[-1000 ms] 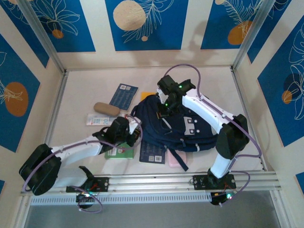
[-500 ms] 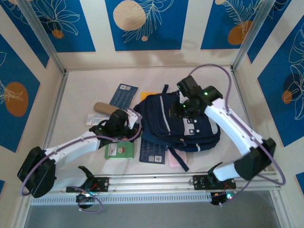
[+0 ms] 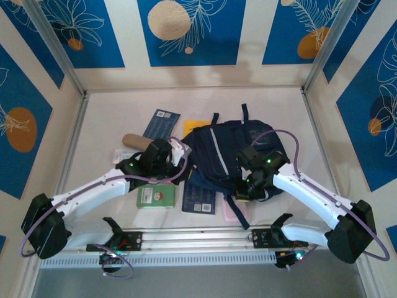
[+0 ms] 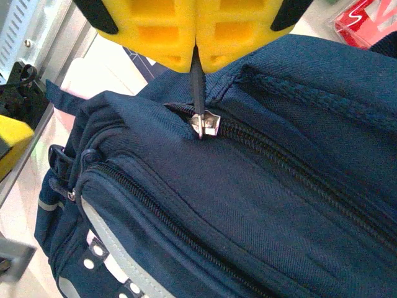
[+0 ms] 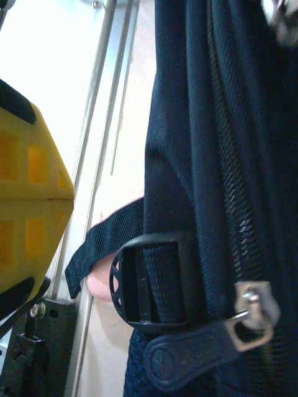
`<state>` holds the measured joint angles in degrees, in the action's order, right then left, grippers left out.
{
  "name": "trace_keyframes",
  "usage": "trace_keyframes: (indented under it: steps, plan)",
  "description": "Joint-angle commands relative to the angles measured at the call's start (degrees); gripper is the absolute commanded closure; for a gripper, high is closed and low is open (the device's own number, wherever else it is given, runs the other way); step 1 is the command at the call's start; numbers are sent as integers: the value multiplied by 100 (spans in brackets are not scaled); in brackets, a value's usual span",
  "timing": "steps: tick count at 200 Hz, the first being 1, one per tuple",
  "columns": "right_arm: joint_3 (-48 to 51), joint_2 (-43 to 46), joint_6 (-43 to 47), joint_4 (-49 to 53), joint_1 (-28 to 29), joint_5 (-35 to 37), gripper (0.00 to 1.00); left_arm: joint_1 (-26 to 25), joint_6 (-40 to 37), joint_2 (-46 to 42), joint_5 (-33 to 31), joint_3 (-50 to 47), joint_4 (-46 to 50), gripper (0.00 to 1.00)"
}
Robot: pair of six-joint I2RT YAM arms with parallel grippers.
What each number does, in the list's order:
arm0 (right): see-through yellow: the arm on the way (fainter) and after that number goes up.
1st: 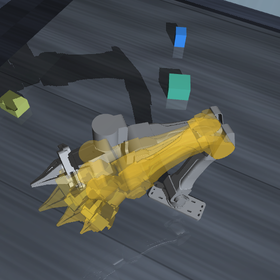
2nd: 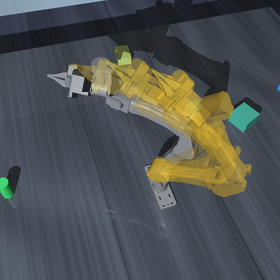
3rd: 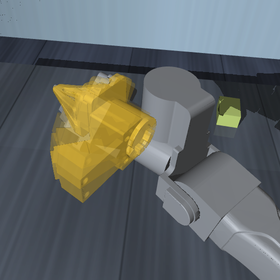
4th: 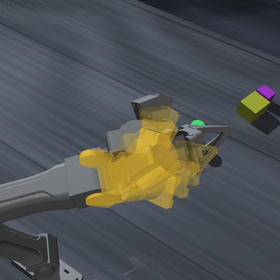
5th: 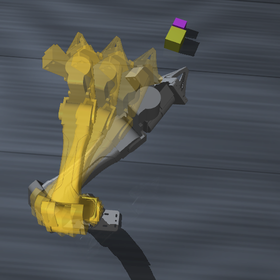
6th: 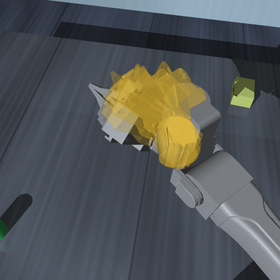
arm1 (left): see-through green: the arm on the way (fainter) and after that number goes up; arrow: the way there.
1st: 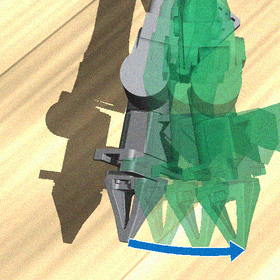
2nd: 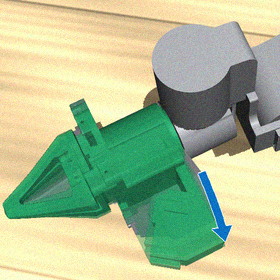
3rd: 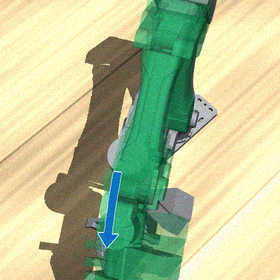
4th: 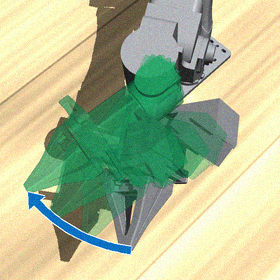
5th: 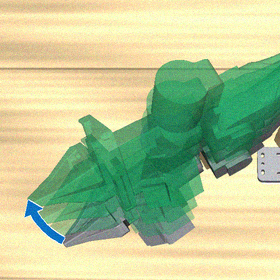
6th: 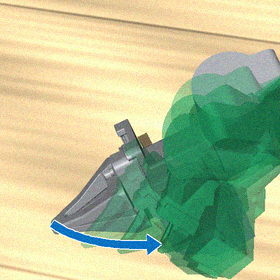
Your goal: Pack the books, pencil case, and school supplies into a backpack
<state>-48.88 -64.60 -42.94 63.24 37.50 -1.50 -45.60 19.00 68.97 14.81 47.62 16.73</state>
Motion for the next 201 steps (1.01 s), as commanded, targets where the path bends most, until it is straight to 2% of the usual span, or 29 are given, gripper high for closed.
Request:
trace_keyframes:
  steps: [1,22,80,108,133,150,187,201]
  plan:
    - [177,-112,-282,-286,-51,168,100,-127,-15,-15,128,283,-40,100]
    - [-17,-546,-240,-402,-342,744,100,-227,-9,-33,113,240,11,100]
    - [-816,-1799,198,-800,-1579,1563,100,-375,189,180,-116,-102,-126,100]
    - [-1242,-2144,444,-900,-1859,1867,99,-403,259,457,-93,-112,-202,100]
    - [-1613,-2389,635,-808,-2017,1823,96,-456,429,792,-118,-89,-482,100]
    - [-1809,-2281,641,-625,-2021,1532,87,-475,543,1060,-203,-21,-698,100]
    - [-1634,-1369,601,-637,-1880,94,46,-494,700,1494,-243,260,-997,100]
    - [-1415,-1118,173,-751,-1892,-462,42,-507,701,1489,-267,283,-1047,100]
